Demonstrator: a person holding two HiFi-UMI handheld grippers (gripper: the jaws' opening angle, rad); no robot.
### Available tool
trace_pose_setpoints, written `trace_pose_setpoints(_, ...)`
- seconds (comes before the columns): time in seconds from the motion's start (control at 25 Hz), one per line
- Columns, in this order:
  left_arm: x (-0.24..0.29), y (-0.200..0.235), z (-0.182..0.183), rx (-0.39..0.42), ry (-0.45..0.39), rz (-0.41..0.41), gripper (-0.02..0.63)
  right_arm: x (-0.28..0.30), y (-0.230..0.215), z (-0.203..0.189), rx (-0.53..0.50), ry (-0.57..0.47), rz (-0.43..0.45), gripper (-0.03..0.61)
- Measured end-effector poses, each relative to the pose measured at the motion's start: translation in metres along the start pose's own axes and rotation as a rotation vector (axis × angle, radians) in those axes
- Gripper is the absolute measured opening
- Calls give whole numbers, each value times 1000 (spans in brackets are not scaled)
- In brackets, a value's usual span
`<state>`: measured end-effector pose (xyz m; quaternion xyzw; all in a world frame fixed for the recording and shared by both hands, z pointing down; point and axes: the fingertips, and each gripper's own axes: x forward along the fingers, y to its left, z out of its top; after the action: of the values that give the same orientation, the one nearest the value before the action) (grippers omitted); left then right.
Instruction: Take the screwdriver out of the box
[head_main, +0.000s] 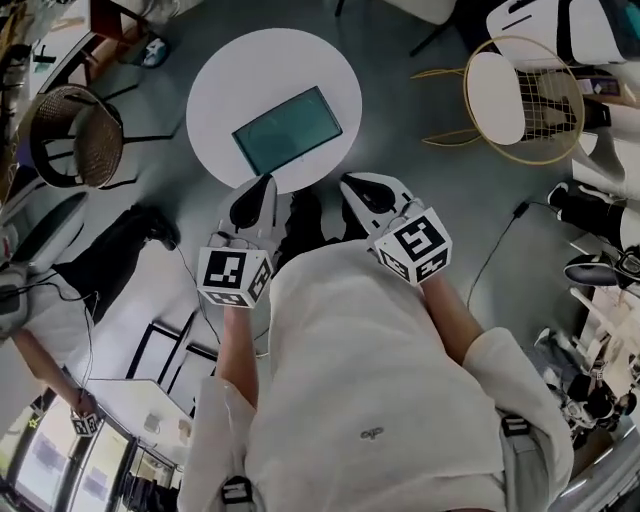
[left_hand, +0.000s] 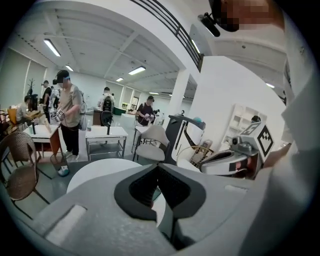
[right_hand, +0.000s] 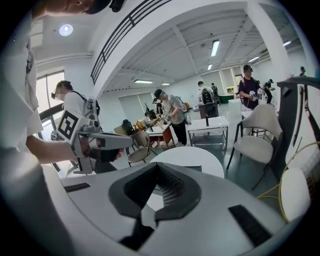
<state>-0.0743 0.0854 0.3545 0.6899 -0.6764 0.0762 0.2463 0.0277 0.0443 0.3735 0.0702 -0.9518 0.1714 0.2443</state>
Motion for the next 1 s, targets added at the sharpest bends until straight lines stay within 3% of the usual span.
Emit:
trace_pose_setpoints(0.24, 42, 32, -19, 63, 96, -116, 11, 31, -4, -16, 30, 45, -101, 18)
trace_pose_setpoints(0.48, 81, 46, -52, 153, 246, -220, 11, 52, -13, -27, 91, 77, -183, 32)
trace_pose_setpoints(1.0, 149, 84, -126, 327, 518, -309, 11, 116, -38, -89, 223, 203, -237, 80)
